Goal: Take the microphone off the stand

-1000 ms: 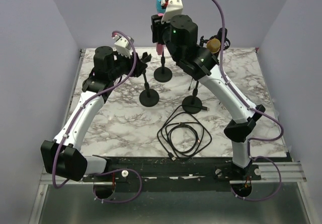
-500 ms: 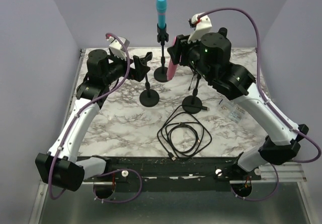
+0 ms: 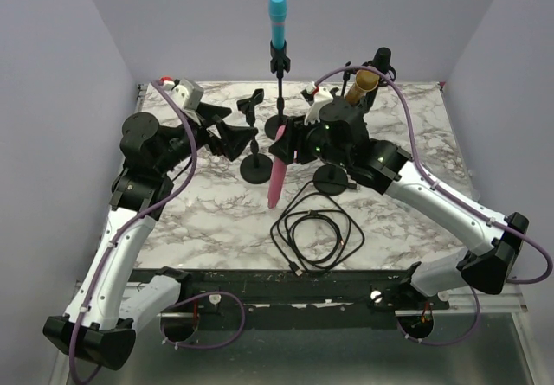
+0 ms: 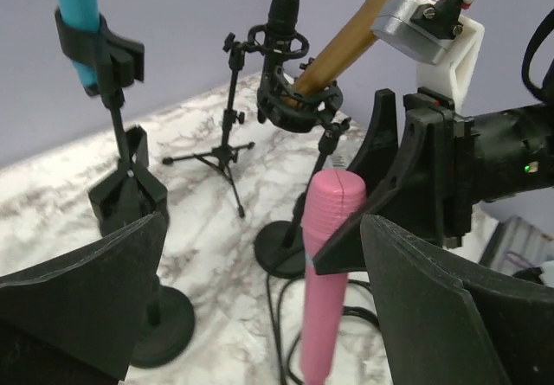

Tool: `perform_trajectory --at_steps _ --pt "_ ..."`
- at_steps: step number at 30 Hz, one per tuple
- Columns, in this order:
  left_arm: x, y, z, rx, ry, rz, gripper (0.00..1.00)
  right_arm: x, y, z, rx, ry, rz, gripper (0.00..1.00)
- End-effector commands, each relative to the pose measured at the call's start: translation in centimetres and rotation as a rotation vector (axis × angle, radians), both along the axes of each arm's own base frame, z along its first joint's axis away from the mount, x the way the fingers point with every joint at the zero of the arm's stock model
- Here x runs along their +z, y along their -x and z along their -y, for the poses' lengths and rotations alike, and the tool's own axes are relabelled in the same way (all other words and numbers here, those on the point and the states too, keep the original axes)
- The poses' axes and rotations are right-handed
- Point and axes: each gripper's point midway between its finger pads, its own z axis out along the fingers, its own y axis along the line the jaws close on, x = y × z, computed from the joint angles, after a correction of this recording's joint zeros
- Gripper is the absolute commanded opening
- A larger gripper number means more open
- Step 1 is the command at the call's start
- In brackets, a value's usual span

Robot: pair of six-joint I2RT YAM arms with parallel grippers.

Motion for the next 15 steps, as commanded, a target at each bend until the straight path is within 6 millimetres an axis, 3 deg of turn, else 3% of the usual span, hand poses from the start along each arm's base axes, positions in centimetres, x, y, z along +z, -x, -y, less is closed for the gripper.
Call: perform_trajectory --at_steps 1,7,9,12,15 --pt "-2.9 2.3 -0.7 0.061 0.117 -0.271 0.98 2.5 1.1 -1.3 0.027 -0.178 -0.014 0.01" --pt "-10.5 7.7 -0.2 -0.057 0.106 -0.411 0.98 1.2 2.7 -2.6 0.111 -0.234 -0.079 0.01" --pt "-12.2 9.2 0.0 -0.096 0.090 -0.438 0.98 1.1 2.9 -3.3 0.136 -0.237 -0.100 0.01" --pt "-14.3 10.3 0.1 -0.103 0.042 -0.463 0.97 0.5 3.8 -4.6 0.217 -0.267 -0.131 0.01" --pt "-15.6 10.3 0.1 -0.072 -0.010 -0.491 0.85 -0.3 4.5 -5.6 0.271 -0.289 -0.173 0.01"
